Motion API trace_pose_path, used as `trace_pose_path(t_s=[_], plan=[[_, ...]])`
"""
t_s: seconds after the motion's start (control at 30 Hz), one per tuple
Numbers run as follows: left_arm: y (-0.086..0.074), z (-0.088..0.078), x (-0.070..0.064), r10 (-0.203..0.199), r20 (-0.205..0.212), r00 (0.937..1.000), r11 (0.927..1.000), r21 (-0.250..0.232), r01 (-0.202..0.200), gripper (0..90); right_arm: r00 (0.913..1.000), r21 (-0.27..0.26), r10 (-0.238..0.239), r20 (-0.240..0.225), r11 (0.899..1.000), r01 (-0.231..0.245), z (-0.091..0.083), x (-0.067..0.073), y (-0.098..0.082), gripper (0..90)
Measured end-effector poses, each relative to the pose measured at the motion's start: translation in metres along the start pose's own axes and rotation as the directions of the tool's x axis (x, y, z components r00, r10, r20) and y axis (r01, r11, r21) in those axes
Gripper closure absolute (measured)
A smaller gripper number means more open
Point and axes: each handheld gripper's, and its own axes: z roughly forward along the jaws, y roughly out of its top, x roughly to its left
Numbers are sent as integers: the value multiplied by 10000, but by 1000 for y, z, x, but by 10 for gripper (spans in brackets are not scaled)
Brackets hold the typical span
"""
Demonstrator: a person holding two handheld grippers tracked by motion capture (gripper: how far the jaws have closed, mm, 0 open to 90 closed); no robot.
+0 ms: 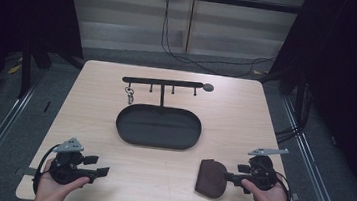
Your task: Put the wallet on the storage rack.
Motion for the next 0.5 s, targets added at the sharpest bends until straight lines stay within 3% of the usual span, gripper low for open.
trace_pose_path(t_s=[0.07,0.1,0.17,0.3,0.33,0.4,0.5], plan=[[-2,1,1,-31,91,10000,10000,-70,32,348,9997,214,-5,-260,9998,10,2,1,2,316],[-3,2,2,-6,-78,10000,10000,-52,5,341,9994,345,-48,-354,9994,60,4,5,4,359],[-4,3,1,-186,-69,9998,9998,-106,185,342,9995,411,-174,-266,9990,184,6,9,6,368],[-6,6,-7,-47,219,9997,9997,220,42,346,9991,642,-374,-185,9972,385,11,13,12,360],[-6,7,-13,186,181,9997,9995,253,-190,349,9990,1129,-380,-219,9928,402,15,14,16,327],[-5,8,-13,229,282,9993,9993,279,-237,348,9990,1306,-423,-137,9905,437,17,15,18,310],[-5,12,-13,262,346,9991,9987,436,-277,345,9992,1981,-362,-180,9794,390,26,12,25,187]])
